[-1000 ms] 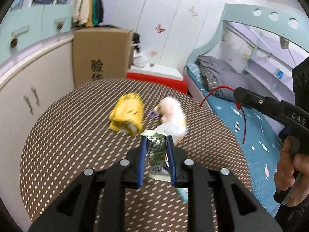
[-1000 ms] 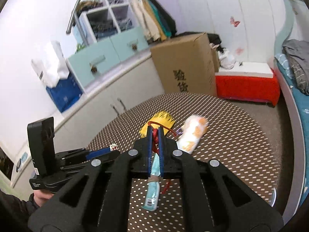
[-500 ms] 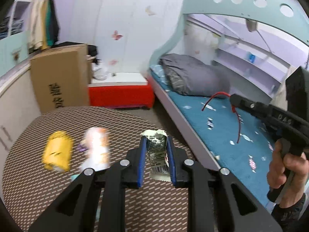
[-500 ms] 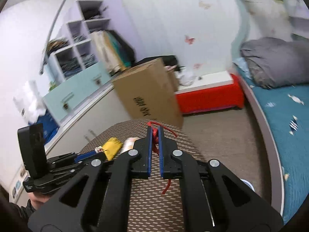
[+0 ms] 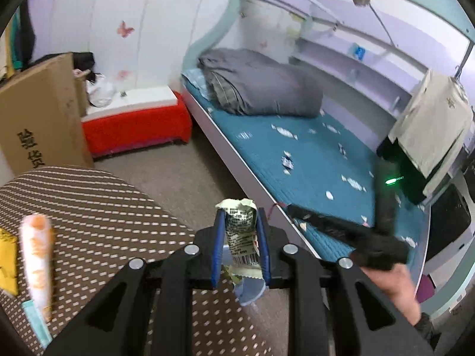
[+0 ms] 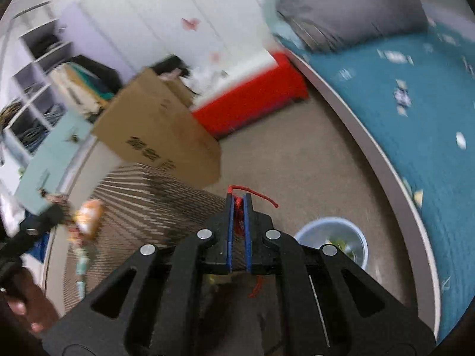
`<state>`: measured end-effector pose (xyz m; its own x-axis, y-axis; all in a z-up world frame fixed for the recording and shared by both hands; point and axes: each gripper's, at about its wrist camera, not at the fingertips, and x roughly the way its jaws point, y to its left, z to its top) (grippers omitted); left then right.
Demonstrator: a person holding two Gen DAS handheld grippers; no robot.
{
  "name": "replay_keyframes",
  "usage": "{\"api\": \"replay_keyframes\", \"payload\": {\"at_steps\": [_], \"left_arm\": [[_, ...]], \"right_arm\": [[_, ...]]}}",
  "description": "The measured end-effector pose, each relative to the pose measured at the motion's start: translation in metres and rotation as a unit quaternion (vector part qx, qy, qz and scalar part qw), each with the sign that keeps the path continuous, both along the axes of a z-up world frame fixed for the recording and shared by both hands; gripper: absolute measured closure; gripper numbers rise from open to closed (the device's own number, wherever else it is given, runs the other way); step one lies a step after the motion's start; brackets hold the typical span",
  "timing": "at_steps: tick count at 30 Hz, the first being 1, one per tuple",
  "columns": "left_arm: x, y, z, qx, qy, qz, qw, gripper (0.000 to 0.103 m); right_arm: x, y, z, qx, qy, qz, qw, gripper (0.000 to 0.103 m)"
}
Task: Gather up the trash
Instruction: 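Carry the wrapper and red string to the bin and open both tools, then move both open tools back over the table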
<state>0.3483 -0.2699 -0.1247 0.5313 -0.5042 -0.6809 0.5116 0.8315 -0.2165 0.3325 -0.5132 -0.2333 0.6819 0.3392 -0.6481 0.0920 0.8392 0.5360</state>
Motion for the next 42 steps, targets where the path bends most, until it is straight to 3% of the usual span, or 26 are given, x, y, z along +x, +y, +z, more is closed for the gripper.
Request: {"api": "replay_keyframes", "payload": {"at_steps": [6, 7, 10, 16, 20, 21, 22, 23, 24, 30, 38, 42], "left_arm": [[0.027, -0.041, -0.034, 0.030, 0.037, -0.025, 0.9986, 0.083], [0.032, -0.050, -0.041, 0.038, 0.045, -0.031, 0.9978, 0.083], [0.042, -0.071, -0.057, 0.060, 0.060, -0.046, 0.9953, 0.083], [0.059, -0.102, -0.089, 0.090, 0.097, -0.073, 0.9885, 0.083], [0.069, -0.118, -0.104, 0.106, 0.115, -0.082, 0.9843, 0.079], [0.071, -0.119, -0.105, 0.106, 0.118, -0.082, 0.9839, 0.062], [0.073, -0.120, -0.106, 0.100, 0.126, -0.083, 0.9835, 0.031], [0.076, -0.121, -0.106, 0.098, 0.127, -0.079, 0.9840, 0.019], [0.076, -0.120, -0.105, 0.097, 0.120, -0.071, 0.9854, 0.013], [0.065, -0.108, -0.095, 0.089, 0.109, -0.061, 0.9882, 0.013], [0.028, -0.060, -0.053, 0.066, 0.053, -0.032, 0.9960, 0.011], [0.003, -0.033, -0.030, 0.055, 0.022, -0.019, 0.9981, 0.011]], "right_arm": [[0.030, -0.023, -0.094, 0.042, 0.097, -0.030, 0.994, 0.094], [0.032, -0.026, -0.108, 0.044, 0.114, -0.037, 0.992, 0.090], [0.024, -0.040, -0.127, 0.058, 0.131, -0.070, 0.987, 0.027], [-0.001, -0.067, -0.112, 0.073, 0.105, -0.095, 0.987, 0.020], [-0.019, -0.080, -0.076, 0.072, 0.061, -0.113, 0.989, 0.016], [-0.021, -0.082, -0.068, 0.067, 0.053, -0.115, 0.990, 0.016], [-0.022, -0.083, -0.062, 0.062, 0.047, -0.118, 0.990, 0.015], [-0.025, -0.083, -0.057, 0.057, 0.042, -0.121, 0.990, 0.014], [-0.028, -0.083, -0.050, 0.053, 0.037, -0.124, 0.990, 0.013], [-0.040, -0.076, -0.035, 0.027, 0.034, -0.141, 0.989, 0.006], [-0.054, -0.041, -0.011, -0.001, 0.028, -0.136, 0.990, 0.006], [-0.067, -0.019, 0.018, -0.016, 0.001, -0.127, 0.992, 0.006]]}}
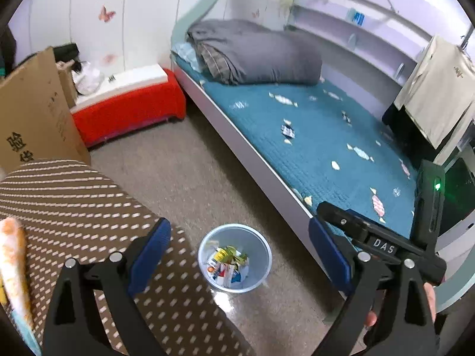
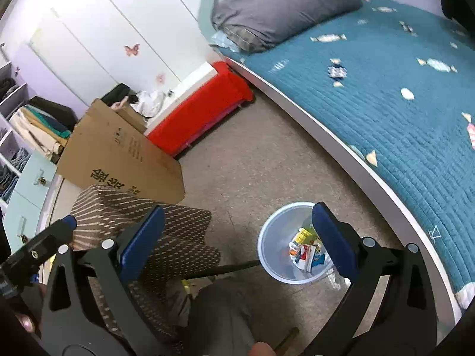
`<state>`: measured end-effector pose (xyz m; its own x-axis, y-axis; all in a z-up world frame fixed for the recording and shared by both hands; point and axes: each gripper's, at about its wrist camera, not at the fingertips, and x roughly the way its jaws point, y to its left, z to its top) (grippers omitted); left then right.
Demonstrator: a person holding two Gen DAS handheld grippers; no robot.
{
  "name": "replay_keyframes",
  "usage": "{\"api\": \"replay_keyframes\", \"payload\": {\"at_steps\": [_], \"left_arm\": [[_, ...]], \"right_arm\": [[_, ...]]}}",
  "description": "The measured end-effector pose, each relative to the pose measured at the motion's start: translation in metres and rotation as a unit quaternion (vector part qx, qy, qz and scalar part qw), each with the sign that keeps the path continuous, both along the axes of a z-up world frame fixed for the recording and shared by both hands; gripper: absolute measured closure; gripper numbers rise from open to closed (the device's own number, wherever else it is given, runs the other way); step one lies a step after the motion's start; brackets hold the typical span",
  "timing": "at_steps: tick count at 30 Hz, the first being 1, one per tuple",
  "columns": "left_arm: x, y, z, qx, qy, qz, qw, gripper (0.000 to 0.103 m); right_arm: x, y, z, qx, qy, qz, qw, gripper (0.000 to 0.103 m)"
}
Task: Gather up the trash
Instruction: 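Move both open tools back over the table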
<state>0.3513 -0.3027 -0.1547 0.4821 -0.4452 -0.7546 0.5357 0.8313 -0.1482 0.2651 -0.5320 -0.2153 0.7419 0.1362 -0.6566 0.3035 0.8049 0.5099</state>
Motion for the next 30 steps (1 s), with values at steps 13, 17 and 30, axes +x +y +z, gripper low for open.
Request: {"api": "replay_keyframes", "payload": {"at_steps": [13, 17, 30], "left_arm": [[-0.055, 0.090, 0.050, -0.017, -0.070, 0.042, 0.9965, 0.009], [-0.068, 0.121, 0.058, -0.019, -0.093, 0.068, 0.9932, 0.008], [-0.096, 0.230, 0.056, 0.008, -0.136, 0.175, 0.9751, 0.008]], "right_arm": [[-0.026, 0.086, 0.073, -0.042, -0.051, 0.052, 0.996, 0.006], [-0.027, 0.127, 0.089, -0.062, -0.060, 0.083, 0.993, 0.006], [-0.023, 0.232, 0.093, -0.103, -0.062, 0.191, 0.974, 0.006]]}}
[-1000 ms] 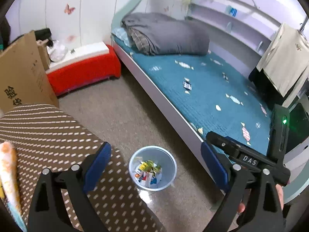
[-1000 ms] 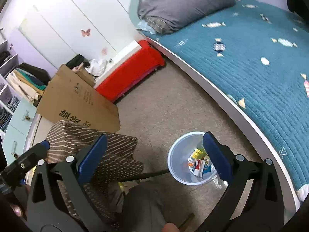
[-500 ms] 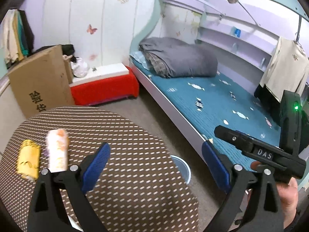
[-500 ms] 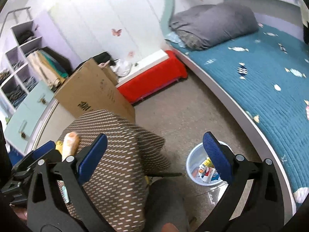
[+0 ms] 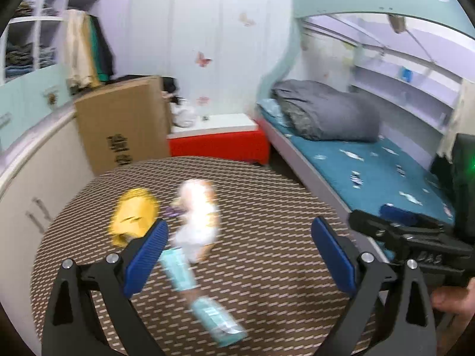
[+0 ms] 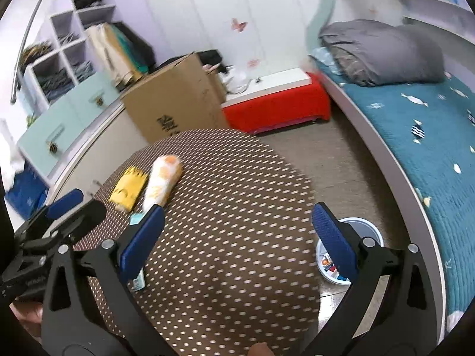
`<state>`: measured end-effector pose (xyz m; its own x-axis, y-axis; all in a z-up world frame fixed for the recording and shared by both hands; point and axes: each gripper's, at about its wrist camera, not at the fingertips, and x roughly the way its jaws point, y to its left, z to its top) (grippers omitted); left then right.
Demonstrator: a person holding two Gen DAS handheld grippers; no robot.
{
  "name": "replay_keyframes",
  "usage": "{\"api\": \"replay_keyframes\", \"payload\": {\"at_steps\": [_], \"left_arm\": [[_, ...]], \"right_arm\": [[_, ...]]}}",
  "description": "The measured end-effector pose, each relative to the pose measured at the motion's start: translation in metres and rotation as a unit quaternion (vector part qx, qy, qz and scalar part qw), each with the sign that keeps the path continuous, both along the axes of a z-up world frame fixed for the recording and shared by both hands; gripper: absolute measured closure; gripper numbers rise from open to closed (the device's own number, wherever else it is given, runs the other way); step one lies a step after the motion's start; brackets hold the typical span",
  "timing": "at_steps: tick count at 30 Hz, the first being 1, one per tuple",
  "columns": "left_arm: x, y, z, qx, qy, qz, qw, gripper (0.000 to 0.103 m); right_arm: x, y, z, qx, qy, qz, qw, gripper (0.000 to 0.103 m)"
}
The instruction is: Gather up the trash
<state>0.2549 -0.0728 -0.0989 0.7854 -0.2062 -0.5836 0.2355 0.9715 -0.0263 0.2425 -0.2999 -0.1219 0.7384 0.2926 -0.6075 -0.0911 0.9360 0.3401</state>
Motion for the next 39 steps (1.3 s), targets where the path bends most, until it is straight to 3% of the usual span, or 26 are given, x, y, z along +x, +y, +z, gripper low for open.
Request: {"api": "replay_keyframes", "payload": {"at_steps": [8, 18, 20, 27, 30, 31, 39], "left_arm": [[-0.010, 0.079, -0.029, -0.017, 0.031, 0.077, 0.9964, 0.008], [-0.019, 0.135, -0.069, -0.023, 0.067, 0.144, 0.9870, 0.008], [-0.021, 0.141, -0.073, -0.024, 0.068, 0.150, 0.9861, 0.008], [-0.018, 0.152, -0.080, -0.028, 0.076, 0.155, 0.9846, 0.008], [-0.014, 0.151, -0.081, -0.021, 0.076, 0.158, 0.9844, 0.008], [-0.012, 0.151, -0.081, -0.019, 0.077, 0.158, 0.9842, 0.008], [0.014, 0.141, -0.080, -0.010, 0.078, 0.144, 0.9864, 0.008]], "right_arm": [[0.009, 0.056, -0.009, -0.021, 0.010, 0.060, 0.998, 0.006], [0.020, 0.136, -0.034, -0.066, 0.031, 0.144, 0.987, 0.007], [0.021, 0.152, -0.039, -0.078, 0.037, 0.165, 0.983, 0.019], [0.031, 0.183, -0.060, -0.093, 0.061, 0.205, 0.972, 0.044], [0.030, 0.190, -0.064, -0.110, 0.051, 0.214, 0.969, 0.066], [0.030, 0.193, -0.064, -0.117, 0.049, 0.215, 0.968, 0.078], [0.023, 0.171, -0.065, -0.078, 0.050, 0.219, 0.971, 0.081]]}}
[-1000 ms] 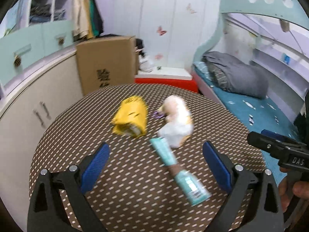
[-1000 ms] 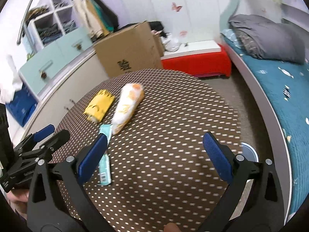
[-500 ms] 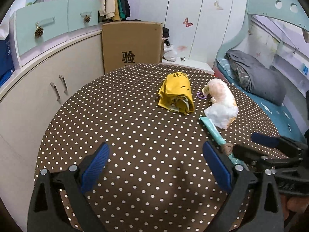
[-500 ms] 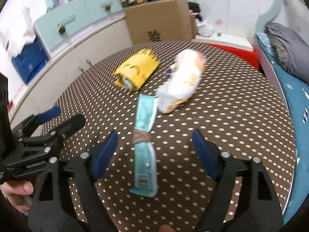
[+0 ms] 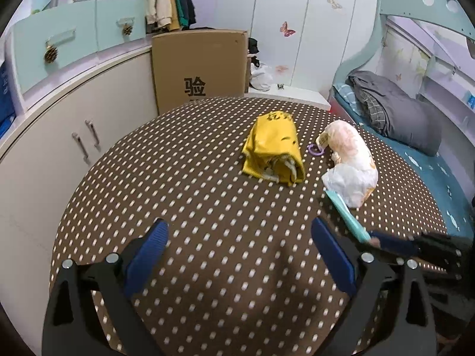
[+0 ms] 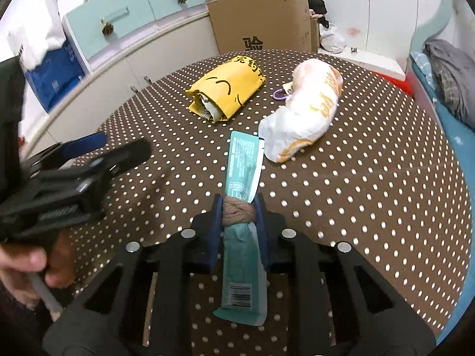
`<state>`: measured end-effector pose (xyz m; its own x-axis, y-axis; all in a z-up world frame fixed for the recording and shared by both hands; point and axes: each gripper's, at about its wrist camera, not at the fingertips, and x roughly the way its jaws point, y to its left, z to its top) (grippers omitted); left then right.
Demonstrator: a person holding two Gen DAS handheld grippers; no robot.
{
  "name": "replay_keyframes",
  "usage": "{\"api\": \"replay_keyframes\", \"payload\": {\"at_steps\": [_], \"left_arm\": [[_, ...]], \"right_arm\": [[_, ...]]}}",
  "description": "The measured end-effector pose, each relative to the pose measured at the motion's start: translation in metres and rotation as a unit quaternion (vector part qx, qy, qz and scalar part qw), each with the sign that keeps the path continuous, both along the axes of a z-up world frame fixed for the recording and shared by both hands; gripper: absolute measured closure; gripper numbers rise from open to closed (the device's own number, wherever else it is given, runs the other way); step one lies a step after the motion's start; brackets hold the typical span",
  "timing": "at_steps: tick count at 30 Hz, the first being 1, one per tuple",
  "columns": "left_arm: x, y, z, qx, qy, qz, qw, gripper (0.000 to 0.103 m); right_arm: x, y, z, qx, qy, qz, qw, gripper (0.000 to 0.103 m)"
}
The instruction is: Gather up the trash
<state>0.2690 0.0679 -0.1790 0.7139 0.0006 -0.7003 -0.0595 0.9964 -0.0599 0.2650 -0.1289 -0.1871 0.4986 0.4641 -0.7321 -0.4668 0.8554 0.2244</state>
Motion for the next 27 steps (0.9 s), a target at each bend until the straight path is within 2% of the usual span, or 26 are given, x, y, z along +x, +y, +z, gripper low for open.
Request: {"api": "replay_keyframes", "payload": {"at_steps": [8, 12, 15, 18, 22, 27], "left_arm": [[0.066, -0.027, 0.002, 0.049, 0.011, -0.028, 0.9984, 0.008], [0.098, -0.029, -0.003, 0.045, 0.029, -0.034, 0.9980, 0.009], [0.110, -0.028, -0.010, 0.020, 0.056, -0.049, 0.9970, 0.046], [0.104, -0.025, -0.010, 0.003, 0.051, -0.053, 0.9973, 0.050], [0.077, -0.020, -0.003, -0.015, 0.040, -0.056, 0.9975, 0.058], [0.044, -0.015, -0.004, -0.030, 0.036, -0.046, 0.9978, 0.060]], "right_arm": [[-0.001, -0.023, 0.002, 0.029, 0.008, -0.006, 1.000, 0.082], [-0.004, -0.031, 0.002, 0.035, 0.010, -0.001, 0.999, 0.082], [-0.011, -0.035, 0.001, 0.044, 0.012, 0.006, 0.999, 0.082], [-0.017, -0.042, 0.003, 0.056, 0.012, 0.007, 0.998, 0.082], [-0.026, -0.055, 0.008, 0.084, 0.012, 0.002, 0.996, 0.082], [-0.036, -0.071, 0.018, 0.105, 0.003, -0.011, 0.994, 0.082]]}}
